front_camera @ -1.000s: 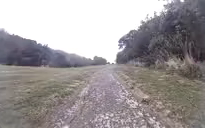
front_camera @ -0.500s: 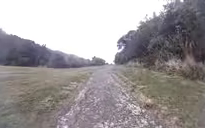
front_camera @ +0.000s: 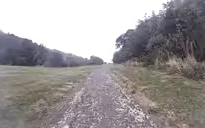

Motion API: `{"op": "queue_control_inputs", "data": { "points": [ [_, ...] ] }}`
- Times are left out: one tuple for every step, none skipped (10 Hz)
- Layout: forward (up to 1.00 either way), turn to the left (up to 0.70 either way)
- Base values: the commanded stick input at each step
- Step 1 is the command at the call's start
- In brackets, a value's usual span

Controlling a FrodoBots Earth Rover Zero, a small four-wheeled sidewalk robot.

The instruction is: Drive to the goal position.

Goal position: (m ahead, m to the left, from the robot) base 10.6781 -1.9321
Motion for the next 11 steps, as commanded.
{"op": "queue_control_inputs", "data": {
  "points": [
    [0.45, -0.27],
    [0.45, -0.27],
    [0.45, -0.27],
    [0.45, -0.27],
    [0.45, -0.27],
    [0.45, -0.27],
    [0.45, -0.27],
    [0.45, -0.27],
    [0.45, -0.14],
    [0.45, -0.07],
    [0.33, -0.03]
  ]
}}
